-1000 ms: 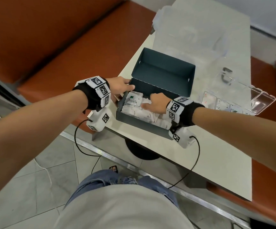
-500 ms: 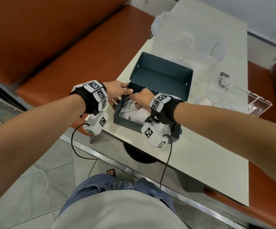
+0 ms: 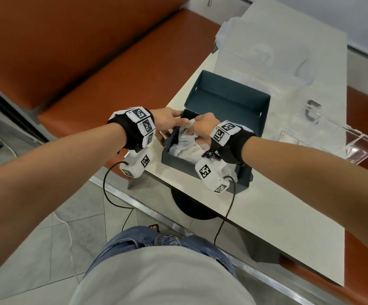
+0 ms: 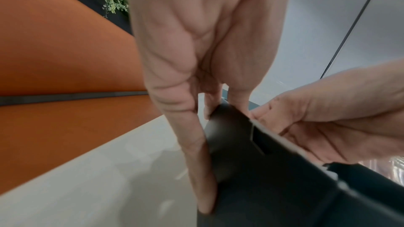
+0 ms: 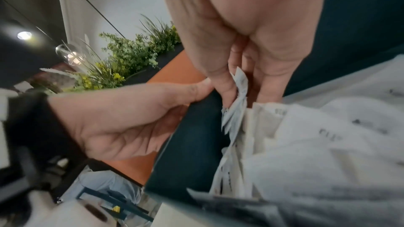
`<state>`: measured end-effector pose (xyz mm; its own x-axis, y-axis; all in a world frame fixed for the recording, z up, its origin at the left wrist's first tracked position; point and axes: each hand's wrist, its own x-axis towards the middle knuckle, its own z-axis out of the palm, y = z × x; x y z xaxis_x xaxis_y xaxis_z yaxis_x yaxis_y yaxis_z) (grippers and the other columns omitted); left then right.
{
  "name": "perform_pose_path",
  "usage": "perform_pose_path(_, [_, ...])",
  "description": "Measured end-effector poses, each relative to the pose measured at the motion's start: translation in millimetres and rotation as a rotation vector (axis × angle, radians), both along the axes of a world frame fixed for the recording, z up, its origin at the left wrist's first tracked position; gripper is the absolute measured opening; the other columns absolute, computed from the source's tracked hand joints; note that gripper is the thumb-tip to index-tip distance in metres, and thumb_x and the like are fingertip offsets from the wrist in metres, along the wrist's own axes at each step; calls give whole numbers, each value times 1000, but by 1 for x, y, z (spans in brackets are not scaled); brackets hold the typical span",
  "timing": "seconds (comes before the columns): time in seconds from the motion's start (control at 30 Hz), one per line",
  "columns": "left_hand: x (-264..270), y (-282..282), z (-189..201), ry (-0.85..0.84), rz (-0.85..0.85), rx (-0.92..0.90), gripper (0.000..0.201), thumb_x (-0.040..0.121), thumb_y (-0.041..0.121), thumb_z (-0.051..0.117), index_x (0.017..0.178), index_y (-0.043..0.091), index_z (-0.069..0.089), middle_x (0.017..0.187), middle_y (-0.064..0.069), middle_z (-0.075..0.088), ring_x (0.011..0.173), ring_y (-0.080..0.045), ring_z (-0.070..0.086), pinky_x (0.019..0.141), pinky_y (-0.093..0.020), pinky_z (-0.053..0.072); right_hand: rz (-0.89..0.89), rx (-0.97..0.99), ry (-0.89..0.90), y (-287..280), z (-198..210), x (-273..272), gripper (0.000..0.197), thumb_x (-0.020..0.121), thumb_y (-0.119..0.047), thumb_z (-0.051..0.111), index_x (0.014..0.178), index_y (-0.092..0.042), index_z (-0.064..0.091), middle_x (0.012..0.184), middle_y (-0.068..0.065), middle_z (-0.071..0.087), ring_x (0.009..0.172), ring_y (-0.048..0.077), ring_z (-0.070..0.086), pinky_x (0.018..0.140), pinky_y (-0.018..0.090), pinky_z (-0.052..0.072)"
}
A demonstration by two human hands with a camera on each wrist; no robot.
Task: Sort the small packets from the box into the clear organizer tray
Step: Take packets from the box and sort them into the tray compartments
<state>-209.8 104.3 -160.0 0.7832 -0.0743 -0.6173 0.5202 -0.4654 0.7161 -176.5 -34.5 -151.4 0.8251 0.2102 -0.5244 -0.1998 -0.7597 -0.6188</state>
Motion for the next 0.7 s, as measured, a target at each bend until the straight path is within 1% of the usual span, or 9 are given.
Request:
perform_pose_path(0.07, [1, 0, 0, 2, -6, 1, 48, 99, 45, 48, 144, 31, 40, 116, -5, 64, 83, -22, 66, 59, -39, 61, -23, 22, 17, -11, 3, 3, 23, 79, -5, 74, 99, -1, 65, 84, 12, 64, 83, 27, 65, 85, 48, 56])
perform_pose_path(0.1, [1, 1, 1, 5, -7, 12, 49, 98, 47, 48, 144, 30, 40, 117, -5, 63, 82, -21, 65, 55, -37, 61, -46, 55, 31, -18, 6, 4, 25, 79, -3, 73, 102, 0, 64, 94, 16, 68, 89, 30, 68, 84, 51, 56])
perform_pose_path(0.2, [4, 3, 9, -47, 46, 58, 61, 96, 50, 49, 148, 22, 34, 128, -7, 54, 83, -21, 63, 56, -36, 60, -119, 196, 30, -43, 16, 2, 18, 82, 4, 68, 98, -4, 67, 105, 18, 70, 95, 32, 69, 79, 49, 58])
perform_pose_path(0.27, [9, 6, 22, -236, 104, 144, 58, 96, 45, 53, 145, 18, 39, 129, -5, 53, 86, -17, 63, 60, -32, 60, -162, 316, 50, -60, 27, -1, 21, 84, 8, 64, 101, -5, 66, 106, 19, 70, 93, 29, 70, 75, 45, 60])
perform_pose_path(0.33, [16, 5, 38, -470, 180, 192, 38, 96, 36, 56, 130, 20, 52, 123, 0, 59, 87, -11, 64, 59, -23, 57, -178, 440, 76, -77, 43, -4, 26, 87, 8, 61, 111, -1, 63, 109, 17, 69, 92, 26, 70, 72, 40, 60])
perform_pose_path(0.43, [23, -14, 67, -573, 283, -46, 16, 96, 34, 57, 106, 24, 63, 103, 4, 68, 88, -11, 68, 60, -18, 56, -184, 617, 90, -97, 73, -5, 27, 88, 6, 60, 115, -1, 60, 110, 15, 70, 99, 27, 70, 80, 43, 59])
perform_pose_path(0.53, [26, -51, 83, -468, 241, -301, 38, 95, 53, 51, 112, 21, 63, 107, 1, 71, 94, -13, 70, 73, -28, 60, -226, 796, 50, -111, 99, 1, 21, 89, 9, 58, 106, -3, 61, 104, 15, 72, 92, 27, 72, 74, 41, 60])
perform_pose_path(0.63, [27, -91, 80, -217, 155, -629, 65, 90, 71, 37, 124, 20, 60, 112, -6, 72, 104, -24, 69, 84, -44, 57, -293, 922, -7, -121, 113, 11, 19, 89, 11, 56, 102, -2, 60, 96, 16, 72, 88, 29, 72, 70, 39, 59])
perform_pose_path(0.7, [29, -114, 72, -82, 144, -874, 78, 87, 77, 31, 132, 19, 56, 123, -13, 66, 112, -33, 64, 91, -55, 52, -340, 944, -66, -128, 116, 16, 18, 89, 11, 56, 99, -3, 60, 93, 15, 71, 85, 29, 71, 70, 41, 60])
